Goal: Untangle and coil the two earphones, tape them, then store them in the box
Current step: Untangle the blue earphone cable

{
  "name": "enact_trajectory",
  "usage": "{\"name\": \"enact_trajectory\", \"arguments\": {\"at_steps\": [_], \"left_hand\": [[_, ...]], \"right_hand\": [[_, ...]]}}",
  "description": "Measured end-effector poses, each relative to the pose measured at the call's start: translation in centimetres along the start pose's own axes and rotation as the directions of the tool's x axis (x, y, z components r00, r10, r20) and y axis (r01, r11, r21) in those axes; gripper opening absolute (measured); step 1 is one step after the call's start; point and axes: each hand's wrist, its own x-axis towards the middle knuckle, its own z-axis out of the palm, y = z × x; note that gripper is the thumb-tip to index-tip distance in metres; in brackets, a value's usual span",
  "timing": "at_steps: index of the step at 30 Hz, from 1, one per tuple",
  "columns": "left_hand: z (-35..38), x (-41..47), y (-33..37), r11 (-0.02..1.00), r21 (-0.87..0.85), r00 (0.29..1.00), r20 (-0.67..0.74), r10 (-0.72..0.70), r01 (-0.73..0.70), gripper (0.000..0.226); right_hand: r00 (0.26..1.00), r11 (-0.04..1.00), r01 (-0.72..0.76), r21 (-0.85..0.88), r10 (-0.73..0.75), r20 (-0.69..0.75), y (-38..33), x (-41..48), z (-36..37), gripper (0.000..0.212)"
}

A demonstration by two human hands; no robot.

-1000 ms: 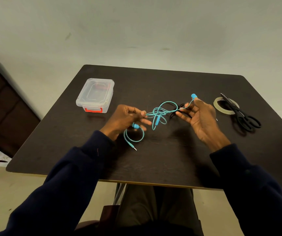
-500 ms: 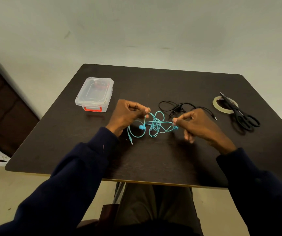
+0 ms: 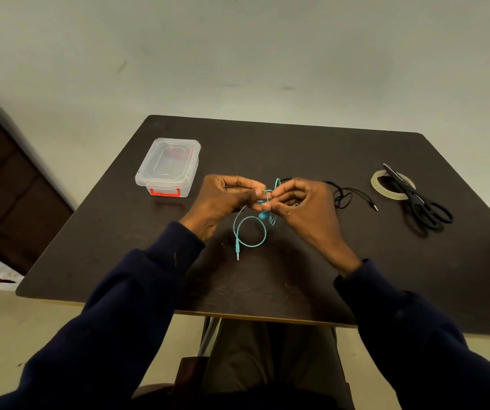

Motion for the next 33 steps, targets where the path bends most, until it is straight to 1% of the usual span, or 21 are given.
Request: {"name": "enact_trajectory", "arguments": {"at_steps": [2, 4, 6, 9, 12, 15, 19, 23, 25, 29, 31, 33], "left_hand": [[-0.1, -0.4, 0.0, 0.997, 0.064, 0.998, 0.030, 0.048, -0.050, 0.024], [0.0, -0.6, 0.1, 0.986, 0.136, 0.995, 0.051, 0.089, -0.095, 0.025], [-0.2, -0.3, 0.2, 0.971, 0.202, 0.992, 0.036, 0.124, -0.128, 0.020], [-0.9, 0.4, 0.5, 0.941, 0.285, 0.980, -0.034, 0.197, -0.180, 0.009], [-1.7, 0.7, 0.6, 0.924, 0.342, 0.977, -0.058, 0.206, -0.174, 0.010], [-2.1, 0.9, 0.6, 0.908, 0.384, 0.971, -0.098, 0.219, -0.166, 0.010], [-2.3, 1.0, 0.7, 0.885, 0.435, 0.969, -0.098, 0.228, -0.164, 0.011], [-3.9, 0.9, 0.9, 0.846, 0.510, 0.937, -0.196, 0.290, -0.154, 0.009], [-4.4, 0.9, 0.8, 0.845, 0.518, 0.926, -0.238, 0.294, -0.135, 0.008], [-3.8, 0.9, 0.2, 0.817, 0.573, 0.925, -0.274, 0.265, -0.064, 0.008], [-4.0, 1.0, 0.1, 0.805, 0.592, 0.946, -0.239, 0.218, -0.035, 0.008], [-4.4, 0.9, 0.0, 0.787, 0.616, 0.982, -0.123, 0.142, -0.036, 0.009]], "right_hand": [[0.999, 0.998, -0.042, 0.044, 0.041, 0.017, 0.0, -0.1, 0.0, 0.022], [0.997, 0.997, -0.072, 0.035, 0.071, 0.035, -0.2, 0.0, -0.3, 0.015], [0.997, 0.997, -0.076, 0.005, 0.076, 0.033, -0.2, 0.5, -1.1, 0.005], [0.998, 0.994, -0.039, -0.103, 0.043, 0.039, -0.1, 1.4, -3.6, 0.011], [0.996, 0.967, -0.048, -0.251, 0.065, 0.059, 0.5, 1.9, -5.6, 0.010], [0.998, 0.930, -0.047, -0.365, 0.057, 0.017, 1.4, 2.1, -6.5, 0.015], [0.996, 0.921, -0.081, -0.382, 0.093, 0.011, 2.0, 1.8, -7.7, 0.023], [0.991, 0.858, -0.076, -0.509, 0.122, 0.057, 2.2, 1.1, -9.6, 0.024], [0.986, 0.840, -0.081, -0.536, 0.147, 0.081, 2.5, 0.7, -10.2, 0.025], [0.982, 0.825, -0.113, -0.554, 0.178, 0.064, 3.1, 0.6, -10.1, 0.022], [0.983, 0.831, -0.123, -0.542, 0.178, 0.050, 3.1, 0.4, -10.3, 0.020], [0.971, 0.837, -0.137, -0.529, 0.220, 0.096, 3.0, 0.1, -10.6, 0.022]]}}
